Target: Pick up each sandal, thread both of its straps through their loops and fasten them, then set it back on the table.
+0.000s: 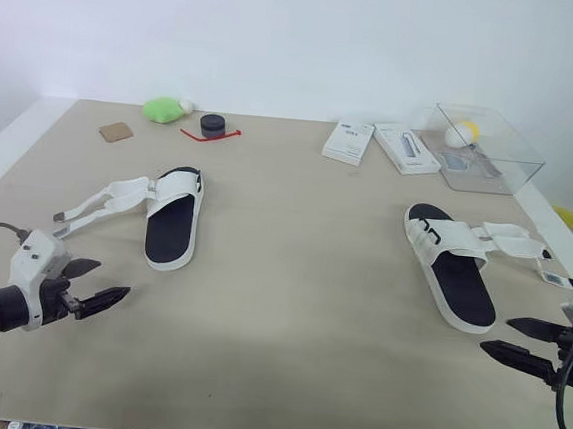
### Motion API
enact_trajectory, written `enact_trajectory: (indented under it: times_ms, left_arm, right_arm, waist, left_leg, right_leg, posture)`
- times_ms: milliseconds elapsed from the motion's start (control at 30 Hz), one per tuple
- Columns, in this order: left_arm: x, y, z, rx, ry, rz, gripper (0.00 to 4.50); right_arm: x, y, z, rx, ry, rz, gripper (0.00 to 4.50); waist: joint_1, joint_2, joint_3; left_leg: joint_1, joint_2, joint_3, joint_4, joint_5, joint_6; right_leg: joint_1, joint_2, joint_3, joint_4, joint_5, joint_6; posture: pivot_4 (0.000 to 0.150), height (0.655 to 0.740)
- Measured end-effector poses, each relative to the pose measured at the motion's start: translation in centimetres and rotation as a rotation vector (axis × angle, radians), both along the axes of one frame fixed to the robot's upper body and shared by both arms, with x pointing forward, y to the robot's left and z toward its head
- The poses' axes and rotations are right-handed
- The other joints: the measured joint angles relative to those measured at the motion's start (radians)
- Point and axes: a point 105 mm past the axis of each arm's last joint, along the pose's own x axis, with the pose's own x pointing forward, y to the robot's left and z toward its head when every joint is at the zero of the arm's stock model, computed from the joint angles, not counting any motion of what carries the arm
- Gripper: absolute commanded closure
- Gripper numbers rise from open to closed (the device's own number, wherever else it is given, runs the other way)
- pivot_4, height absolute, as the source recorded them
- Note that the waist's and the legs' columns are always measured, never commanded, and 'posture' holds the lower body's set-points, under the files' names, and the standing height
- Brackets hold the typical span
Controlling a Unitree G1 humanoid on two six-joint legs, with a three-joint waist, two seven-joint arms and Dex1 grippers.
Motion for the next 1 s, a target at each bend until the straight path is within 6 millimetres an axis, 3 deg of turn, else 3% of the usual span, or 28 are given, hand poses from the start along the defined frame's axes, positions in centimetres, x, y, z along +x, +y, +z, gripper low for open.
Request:
enact_trajectory:
  times_ms: [833, 933, 1000]
  left_arm:
    - [-0.3, 0.0, -0.5, -0.039, 0.05, 0.004, 0.09]
    - [0.6, -1.0, 0.8, -0.147, 0.015, -0.001, 0.09]
    - [1.7, -3.1, 3.3, -0.245, -0.055, -0.061, 0.09]
  right_arm:
    - [1.2, 0.1, 0.4, 0.004, -0.036, 0.006, 0.0]
    - [2.1, 0.8, 1.5, 0.088, -0.127, -0.003, 0.0]
    - [3.1, 1.7, 2.7, 0.147, -0.216, -0.001, 0.0]
  waist:
    - [0.0, 0.0, 0.0]
    - [0.0, -0.001, 0.001]
    - [0.0, -0.003, 0.003]
  left_leg:
    - [0.001, 0.0, 0.0, 0.0, 0.0, 0.001]
    - [0.001, 0.001, 0.0, 0.001, 0.0, 0.001]
    - [0.001, 0.001, 0.0, 0.002, 0.0, 0.001]
  right_leg:
    - [0.001, 0.0, 0.0, 0.0, 0.0, 0.0]
    - [0.002, 0.0, 0.0, 0.001, 0.001, 0.001]
    - [0.003, 0.001, 0.0, 0.002, 0.004, 0.006]
  posture:
    - [0.15, 0.74]
    - [0.15, 0.74]
    - [0.15, 0.74]
